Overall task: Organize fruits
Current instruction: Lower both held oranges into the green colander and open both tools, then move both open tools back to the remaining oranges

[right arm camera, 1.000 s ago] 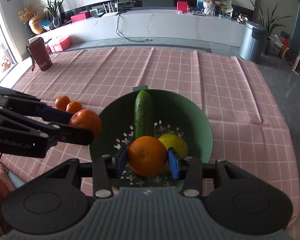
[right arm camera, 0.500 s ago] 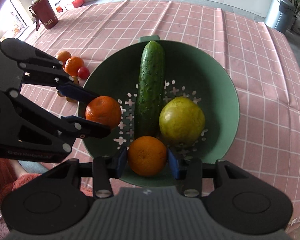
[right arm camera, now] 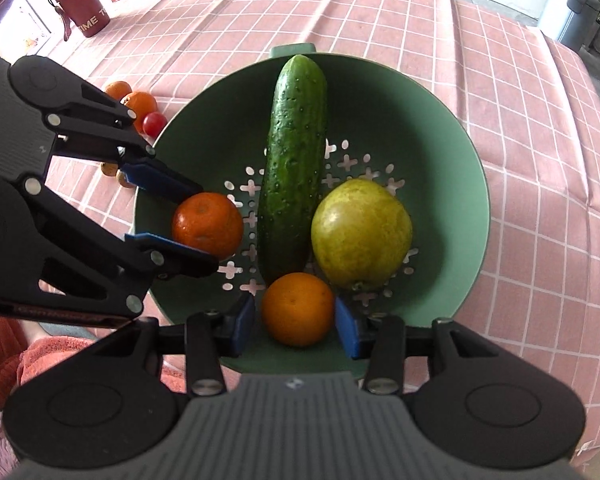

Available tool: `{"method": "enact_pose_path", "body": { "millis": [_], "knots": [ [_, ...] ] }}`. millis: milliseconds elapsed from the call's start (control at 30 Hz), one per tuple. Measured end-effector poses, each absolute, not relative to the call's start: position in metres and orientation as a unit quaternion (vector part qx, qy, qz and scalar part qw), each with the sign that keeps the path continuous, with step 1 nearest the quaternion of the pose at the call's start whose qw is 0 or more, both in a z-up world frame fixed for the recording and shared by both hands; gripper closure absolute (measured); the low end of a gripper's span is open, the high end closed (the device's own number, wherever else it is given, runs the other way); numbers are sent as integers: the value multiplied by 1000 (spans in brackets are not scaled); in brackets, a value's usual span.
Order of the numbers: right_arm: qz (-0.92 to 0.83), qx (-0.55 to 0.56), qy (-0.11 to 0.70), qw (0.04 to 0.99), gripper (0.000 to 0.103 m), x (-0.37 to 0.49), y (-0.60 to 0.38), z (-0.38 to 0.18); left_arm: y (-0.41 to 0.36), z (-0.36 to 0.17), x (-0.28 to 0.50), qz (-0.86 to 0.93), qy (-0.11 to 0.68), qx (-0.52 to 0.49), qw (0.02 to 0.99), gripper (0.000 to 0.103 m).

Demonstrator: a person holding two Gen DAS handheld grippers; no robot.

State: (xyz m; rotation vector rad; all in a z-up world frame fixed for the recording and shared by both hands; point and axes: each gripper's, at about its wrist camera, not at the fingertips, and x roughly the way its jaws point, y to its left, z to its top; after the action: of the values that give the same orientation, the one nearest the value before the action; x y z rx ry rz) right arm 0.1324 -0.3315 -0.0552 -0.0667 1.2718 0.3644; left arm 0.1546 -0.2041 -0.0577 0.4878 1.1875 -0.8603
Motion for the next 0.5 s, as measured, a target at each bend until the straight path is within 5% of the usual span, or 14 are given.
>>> {"method": "enact_pose_path", "body": {
  "millis": [500],
  "knots": [
    [152, -14, 529, 835, 54, 106, -327, -13, -163, -10, 141, -370, 487, 162, 775, 44]
  ]
}}
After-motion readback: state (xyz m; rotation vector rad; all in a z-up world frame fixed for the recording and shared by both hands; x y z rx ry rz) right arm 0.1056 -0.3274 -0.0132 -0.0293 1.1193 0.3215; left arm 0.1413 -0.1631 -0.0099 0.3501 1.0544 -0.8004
